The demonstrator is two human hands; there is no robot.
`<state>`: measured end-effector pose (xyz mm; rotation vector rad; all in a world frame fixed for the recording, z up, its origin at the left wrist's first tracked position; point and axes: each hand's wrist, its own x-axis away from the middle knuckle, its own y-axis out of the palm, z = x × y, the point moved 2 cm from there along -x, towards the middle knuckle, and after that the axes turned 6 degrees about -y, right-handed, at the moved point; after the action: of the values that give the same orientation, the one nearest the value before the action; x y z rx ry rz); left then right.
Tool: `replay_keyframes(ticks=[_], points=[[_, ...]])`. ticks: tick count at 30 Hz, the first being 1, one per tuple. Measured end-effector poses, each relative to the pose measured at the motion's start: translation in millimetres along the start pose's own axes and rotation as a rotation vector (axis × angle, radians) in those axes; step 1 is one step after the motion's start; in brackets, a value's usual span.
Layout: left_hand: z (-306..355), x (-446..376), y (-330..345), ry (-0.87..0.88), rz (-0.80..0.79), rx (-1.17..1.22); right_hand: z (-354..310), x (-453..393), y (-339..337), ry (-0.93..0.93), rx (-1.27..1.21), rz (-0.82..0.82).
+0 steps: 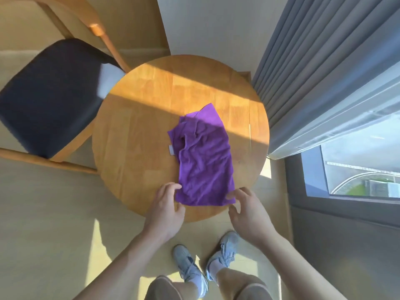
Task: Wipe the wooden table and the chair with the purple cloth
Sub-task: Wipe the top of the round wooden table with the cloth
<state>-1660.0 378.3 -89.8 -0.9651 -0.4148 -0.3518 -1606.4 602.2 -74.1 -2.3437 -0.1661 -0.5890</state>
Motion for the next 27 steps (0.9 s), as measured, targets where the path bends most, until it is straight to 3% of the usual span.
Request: replay_keyframes(ticks=[4, 7, 11, 15, 21, 27], points=[[-20, -73, -6, 0.130, 0.201, -0.132, -19, -91, 8, -0.154, 0.047, 0.188], [-47, -119, -15, 0.168, 0.227, -0.298, -44, -167, 23, -0.244, 0.197, 0.257], [-67, -144, -16, 0.319, 0.242, -0.445, -60, -237, 51, -0.190, 0.489, 0.278], [-76, -151, -13, 0.373, 0.302, -0.372, -65, -257, 73, -0.314, 0.608, 0.324], [-79, -154, -10, 0.387, 0.355, -0.357, -62, -266, 65, -0.606, 0.600, 0.247], [-60, -182, -16, 0.378, 0.405, -0.344, -43, -257, 54, -0.715, 0.676, 0.241]])
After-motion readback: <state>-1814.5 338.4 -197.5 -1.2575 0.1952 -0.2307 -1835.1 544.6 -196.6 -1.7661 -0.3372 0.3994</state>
